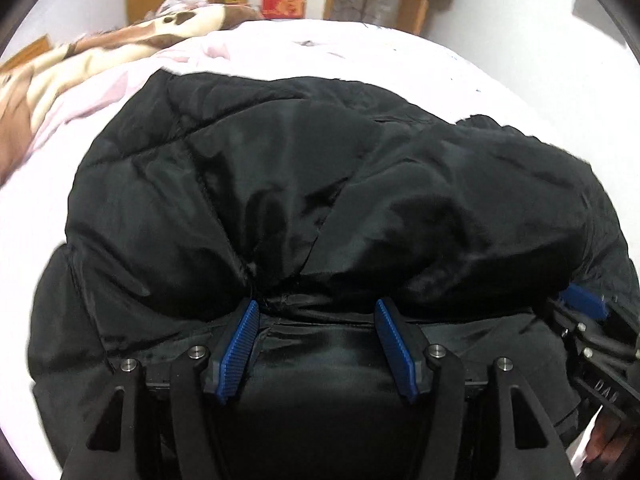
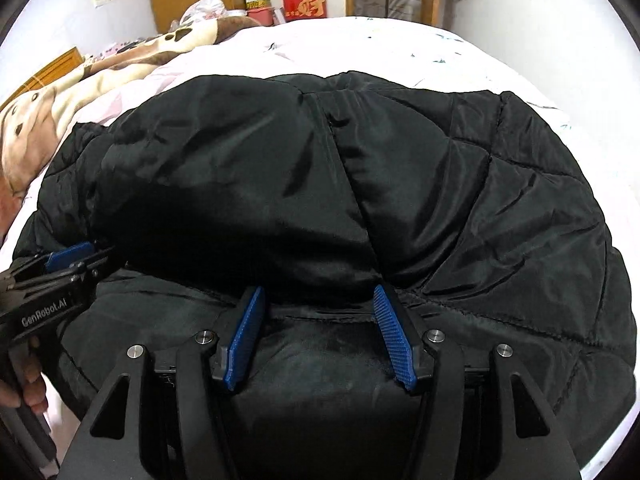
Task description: Fold large clothes
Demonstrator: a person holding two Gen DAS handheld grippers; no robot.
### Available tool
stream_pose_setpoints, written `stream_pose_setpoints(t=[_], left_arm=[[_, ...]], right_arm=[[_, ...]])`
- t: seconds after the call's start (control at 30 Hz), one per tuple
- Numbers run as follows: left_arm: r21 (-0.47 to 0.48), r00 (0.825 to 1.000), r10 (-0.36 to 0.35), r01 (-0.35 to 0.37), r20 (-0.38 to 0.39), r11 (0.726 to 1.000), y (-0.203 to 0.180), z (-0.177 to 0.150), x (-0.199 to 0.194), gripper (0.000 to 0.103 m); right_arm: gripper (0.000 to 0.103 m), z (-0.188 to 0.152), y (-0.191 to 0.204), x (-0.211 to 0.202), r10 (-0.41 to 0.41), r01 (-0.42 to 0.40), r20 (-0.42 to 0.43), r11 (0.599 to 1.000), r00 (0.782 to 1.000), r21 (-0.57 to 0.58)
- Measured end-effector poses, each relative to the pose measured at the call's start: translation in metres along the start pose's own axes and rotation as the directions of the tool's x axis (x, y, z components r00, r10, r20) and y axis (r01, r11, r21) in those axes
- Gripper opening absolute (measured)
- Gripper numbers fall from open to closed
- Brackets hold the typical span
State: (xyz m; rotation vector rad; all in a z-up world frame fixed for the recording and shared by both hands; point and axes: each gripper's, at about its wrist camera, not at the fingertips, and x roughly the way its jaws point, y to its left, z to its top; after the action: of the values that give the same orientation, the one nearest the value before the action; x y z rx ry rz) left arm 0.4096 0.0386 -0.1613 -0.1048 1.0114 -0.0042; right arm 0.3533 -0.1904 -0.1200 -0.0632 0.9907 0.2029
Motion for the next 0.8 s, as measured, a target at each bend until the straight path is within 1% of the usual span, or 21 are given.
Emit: stream_pose_setpoints(t=[0.03,0.07,0.1,0.13,0.2,0.23,0.27,0.3,0.33,0.4,0.47,0.57,0.63,0.73,0.8], left_arm=[[-0.015,1.0,-0.02,0.02,-0.005,1.0,0.003,0.004,-0.008,0.061],[-0.037,0.999,-0.049,0.049,-0.003,0.998,0.007,0.008,-0.017,0.061],[-0.047,0.998,-0.063,0.064,0.003,0.997,0.014,0.012,-0.026,0.061],[-0.045,0.999,-0.034,0.035,0.022,0.998,0.02,0.014,-0.035,0.061],[-0.035,0.997,0.029,-0.027,0.066,0.999,0.032,0.017,-0.047,0.061],[-0.027,0.995,0.057,-0.055,0.081,0.998,0.039,0.017,-0.05,0.061],[-0.018,0.994,0.076,-0.074,0.075,0.997,0.042,0.016,-0.047,0.061],[0.007,0.996,0.085,-0.085,0.042,0.996,0.045,0.014,-0.038,0.061],[0.024,0.997,0.08,-0.08,0.016,0.996,0.045,0.012,-0.03,0.061],[0.023,0.997,0.078,-0.078,-0.01,0.997,0.046,0.006,-0.017,0.061],[-0.018,0.997,0.079,-0.08,-0.026,0.997,0.047,0.002,-0.006,0.061],[-0.015,0.995,0.092,-0.092,-0.025,0.996,0.046,-0.002,0.003,0.061],[-0.009,0.995,0.092,-0.093,-0.024,0.996,0.045,-0.005,0.001,0.061],[-0.036,0.997,0.069,-0.071,-0.032,0.997,0.051,-0.004,0.002,0.061],[-0.034,0.997,0.077,-0.078,-0.025,0.996,0.05,-0.006,-0.002,0.061]], right_arm=[[0.057,0.005,-0.001,-0.004,0.01,-0.011,-0.018,1.0,1.0,-0.005],[0.056,0.011,-0.007,-0.014,0.037,-0.037,-0.021,0.999,0.999,0.012],[0.056,0.016,-0.015,-0.027,0.053,-0.053,-0.003,0.998,0.999,0.038],[0.056,0.017,-0.019,-0.034,0.046,-0.046,0.014,0.998,0.999,0.049],[0.056,0.02,-0.035,-0.055,-0.016,0.013,0.062,0.999,0.998,0.048],[0.056,0.02,-0.042,-0.059,-0.039,0.036,0.067,0.999,0.997,0.041],[0.056,0.019,-0.046,-0.057,-0.062,0.061,0.056,0.998,0.996,0.03],[0.056,0.018,-0.051,-0.052,-0.092,0.092,0.035,0.996,0.995,0.014],[0.056,0.014,-0.056,-0.04,-0.113,0.113,-0.005,0.994,0.994,-0.012],[0.056,0.008,-0.059,-0.027,-0.088,0.088,-0.02,0.996,0.996,-0.014],[0.056,0.006,-0.06,-0.019,-0.083,0.083,-0.01,0.997,0.996,-0.003],[0.056,-0.003,-0.064,-0.005,-0.065,0.065,-0.009,0.997,0.998,0.027],[0.056,-0.007,-0.064,-0.002,-0.058,0.059,-0.012,0.998,0.998,0.032],[0.056,-0.003,-0.064,0.0,-0.05,0.051,-0.022,0.998,0.998,0.033],[0.056,-0.004,-0.062,-0.004,-0.055,0.056,-0.029,0.998,0.998,0.038]])
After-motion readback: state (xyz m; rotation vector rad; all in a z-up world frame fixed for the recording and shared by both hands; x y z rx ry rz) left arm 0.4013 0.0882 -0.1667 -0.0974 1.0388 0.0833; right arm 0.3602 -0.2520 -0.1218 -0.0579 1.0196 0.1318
